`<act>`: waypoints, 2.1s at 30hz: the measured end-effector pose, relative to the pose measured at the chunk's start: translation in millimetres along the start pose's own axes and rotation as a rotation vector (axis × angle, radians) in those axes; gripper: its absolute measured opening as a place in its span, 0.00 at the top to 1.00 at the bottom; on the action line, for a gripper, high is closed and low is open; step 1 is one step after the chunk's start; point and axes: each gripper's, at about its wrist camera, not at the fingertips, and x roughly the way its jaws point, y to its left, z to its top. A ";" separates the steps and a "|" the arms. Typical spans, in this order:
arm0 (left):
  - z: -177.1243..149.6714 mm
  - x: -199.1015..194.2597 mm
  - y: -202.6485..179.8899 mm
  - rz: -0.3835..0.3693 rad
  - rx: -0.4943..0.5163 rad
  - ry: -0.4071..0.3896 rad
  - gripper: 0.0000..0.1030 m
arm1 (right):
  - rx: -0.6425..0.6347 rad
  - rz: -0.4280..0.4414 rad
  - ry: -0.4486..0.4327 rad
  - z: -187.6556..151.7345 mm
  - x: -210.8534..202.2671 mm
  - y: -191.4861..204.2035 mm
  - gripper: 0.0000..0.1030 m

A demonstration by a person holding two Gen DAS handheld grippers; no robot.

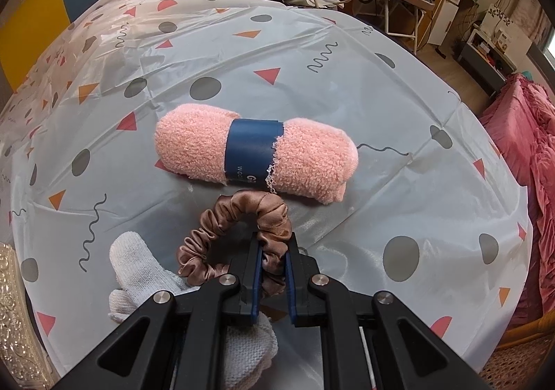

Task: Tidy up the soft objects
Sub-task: 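Carry the blue elephant into the gold tin and open the left gripper, then carry the brown scrunchie into the gold tin and open the right gripper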

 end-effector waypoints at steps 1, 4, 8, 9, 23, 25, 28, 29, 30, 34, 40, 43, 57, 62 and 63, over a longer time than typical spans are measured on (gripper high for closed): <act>-0.3 -4.8 -2.8 -0.007 0.006 -0.011 0.40 | 0.004 0.006 -0.002 -0.1 -0.8 -0.4 0.90; -1.5 -15.5 -10.1 -0.021 0.026 -0.030 0.39 | 0.013 0.033 -0.026 -0.3 -7.3 -0.5 0.90; -3.2 -22.8 -17.8 -0.030 0.049 -0.041 0.39 | 0.015 0.066 -0.055 -2.4 -16.7 2.6 0.90; -3.9 -23.6 -19.2 -0.031 0.051 -0.041 0.38 | 0.010 0.078 -0.070 -2.6 -20.7 3.8 0.90; -16.1 -26.3 -29.8 -0.047 0.076 -0.021 0.38 | -0.118 0.353 -0.219 -5.9 -61.1 40.3 0.90; -16.7 -26.3 -29.6 -0.053 0.074 -0.018 0.38 | -0.127 0.389 -0.220 -7.0 -64.5 44.8 0.90; -17.6 -25.4 -29.7 -0.053 0.079 -0.017 0.38 | -0.123 0.448 -0.235 -7.9 -72.8 46.6 0.90; -18.1 -25.1 -29.3 -0.055 0.076 -0.015 0.38 | -0.118 0.469 -0.231 -8.7 -75.1 46.1 0.90; -18.6 -24.2 -28.6 -0.058 0.074 -0.011 0.38 | -0.114 0.479 -0.233 -9.5 -78.1 46.7 0.90; -18.8 -21.1 -25.9 -0.058 0.064 -0.003 0.38 | -0.127 0.529 -0.249 -12.0 -97.8 56.3 0.90; -17.4 -22.1 -19.6 -0.037 0.051 -0.014 0.38 | -0.246 0.644 -0.333 -11.3 -166.0 107.0 0.90; -16.1 -24.0 -12.5 -0.029 0.036 -0.024 0.36 | -0.347 0.725 -0.370 -20.2 -207.2 149.1 0.90; -22.5 -32.4 22.5 0.013 -0.022 -0.032 0.35 | -0.796 0.873 -0.127 -158.8 -222.5 369.1 0.90; -27.1 -31.6 31.2 0.019 -0.035 -0.024 0.35 | -0.807 0.852 -0.019 -186.1 -187.3 400.3 0.73; -28.1 -31.4 32.8 0.021 -0.037 -0.022 0.35 | -0.802 0.844 -0.002 -189.0 -182.5 404.2 0.64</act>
